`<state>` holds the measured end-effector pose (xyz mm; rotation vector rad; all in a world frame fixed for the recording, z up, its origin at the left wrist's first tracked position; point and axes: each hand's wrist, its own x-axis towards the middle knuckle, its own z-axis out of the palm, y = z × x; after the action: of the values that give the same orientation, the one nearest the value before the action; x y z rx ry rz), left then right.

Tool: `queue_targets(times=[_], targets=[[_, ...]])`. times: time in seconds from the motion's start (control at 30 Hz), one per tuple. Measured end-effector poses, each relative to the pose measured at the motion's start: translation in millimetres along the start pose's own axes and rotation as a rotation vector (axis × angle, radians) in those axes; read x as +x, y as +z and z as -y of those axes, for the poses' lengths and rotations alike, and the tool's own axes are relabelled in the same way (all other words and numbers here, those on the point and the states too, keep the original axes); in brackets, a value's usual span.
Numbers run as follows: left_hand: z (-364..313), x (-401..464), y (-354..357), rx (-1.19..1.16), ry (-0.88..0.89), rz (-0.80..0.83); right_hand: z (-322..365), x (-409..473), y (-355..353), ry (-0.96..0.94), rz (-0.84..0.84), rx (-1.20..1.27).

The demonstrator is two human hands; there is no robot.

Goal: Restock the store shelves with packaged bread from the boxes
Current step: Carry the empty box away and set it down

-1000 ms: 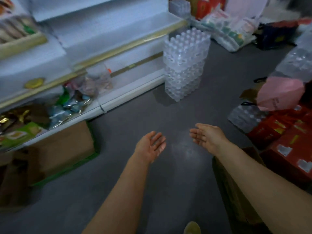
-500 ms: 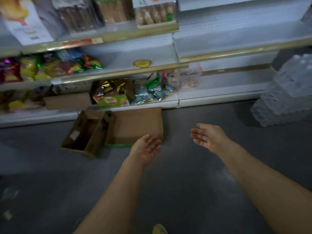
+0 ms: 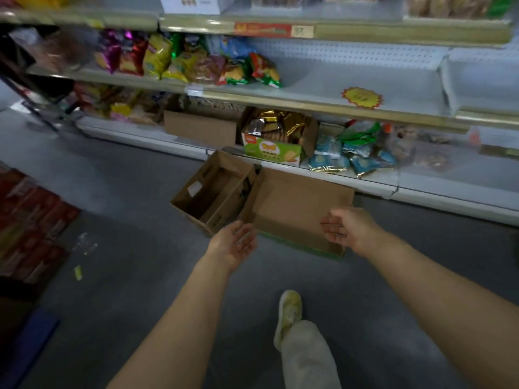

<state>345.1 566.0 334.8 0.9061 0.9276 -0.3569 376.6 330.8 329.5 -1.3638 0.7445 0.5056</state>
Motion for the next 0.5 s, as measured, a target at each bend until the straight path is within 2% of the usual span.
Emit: queue_targets(times=[0.27,0.5], targets=[[-113,131,-17,-0.048,-0.024,-0.143,78,138,119,0.065,0.084,-0.161],[-181,244,-50,-0.003,-0.051,-0.26,78,258,217,0.184,0.137,-0.271]])
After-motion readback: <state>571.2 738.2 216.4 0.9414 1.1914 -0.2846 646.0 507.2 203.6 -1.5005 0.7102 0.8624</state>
